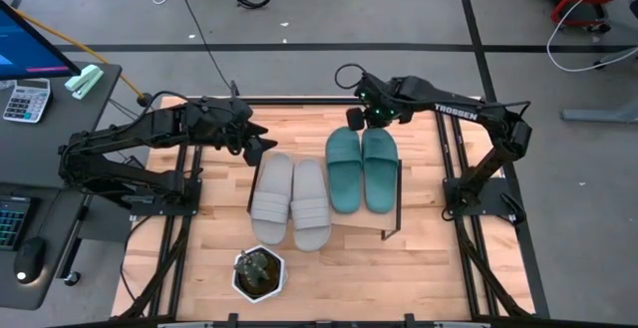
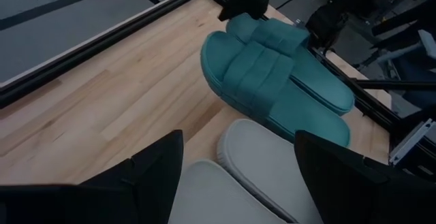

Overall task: Pick and place slides into the shelf
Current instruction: Adjust the slides on the shelf

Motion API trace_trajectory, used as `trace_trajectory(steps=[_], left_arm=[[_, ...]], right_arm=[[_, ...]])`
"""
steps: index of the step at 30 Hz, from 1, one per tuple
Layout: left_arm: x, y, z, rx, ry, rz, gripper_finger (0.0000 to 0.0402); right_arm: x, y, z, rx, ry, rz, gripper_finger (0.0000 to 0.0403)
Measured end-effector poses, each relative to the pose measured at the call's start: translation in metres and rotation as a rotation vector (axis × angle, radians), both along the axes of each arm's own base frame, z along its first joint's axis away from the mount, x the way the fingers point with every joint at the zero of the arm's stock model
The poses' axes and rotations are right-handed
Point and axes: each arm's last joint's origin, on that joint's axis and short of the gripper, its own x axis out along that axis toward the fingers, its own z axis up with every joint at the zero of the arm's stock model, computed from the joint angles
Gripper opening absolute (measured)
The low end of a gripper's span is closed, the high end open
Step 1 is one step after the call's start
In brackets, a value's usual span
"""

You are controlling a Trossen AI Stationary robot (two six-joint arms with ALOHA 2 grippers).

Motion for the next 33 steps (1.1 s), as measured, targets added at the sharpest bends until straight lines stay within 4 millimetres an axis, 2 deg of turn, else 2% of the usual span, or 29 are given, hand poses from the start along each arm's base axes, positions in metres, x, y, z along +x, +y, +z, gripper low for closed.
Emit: trace_trajectory(steps=[9, 16, 20, 23, 28, 33], left_arm=[[0.000, 0.000, 0.000, 0.014, 0.004, 0.003, 0.0286], [0.000, 0.001, 0.000, 0.022, 0.006, 0.016, 0.0286], [0.000, 0.001, 0.000, 0.021, 0.008, 0.015, 0.0286], [0.000, -0.002, -0.001, -0.020, 0.008, -0.055, 0.0286], [0.002, -0.011, -0.001, -0.040, 0.004, -0.176, 0.0286], [0.003, -0.030, -0.003, -0.083, 0.019, -0.412, 0.0282]], right_arm=[[-0.003, 0.010, 0.008, -0.022, -0.005, -0.006, 0.0000], [-0.015, 0.005, 0.022, -0.079, -0.043, -0.044, 0.0002], [-0.014, 0.001, 0.032, -0.138, -0.125, -0.024, 0.0014], [-0.014, 0.000, 0.042, -0.183, -0.200, -0.007, 0.0022], [-0.025, -0.003, 0.054, -0.214, -0.235, -0.022, 0.0020], [-0.042, 0.007, 0.074, -0.248, -0.298, -0.016, 0.0005]])
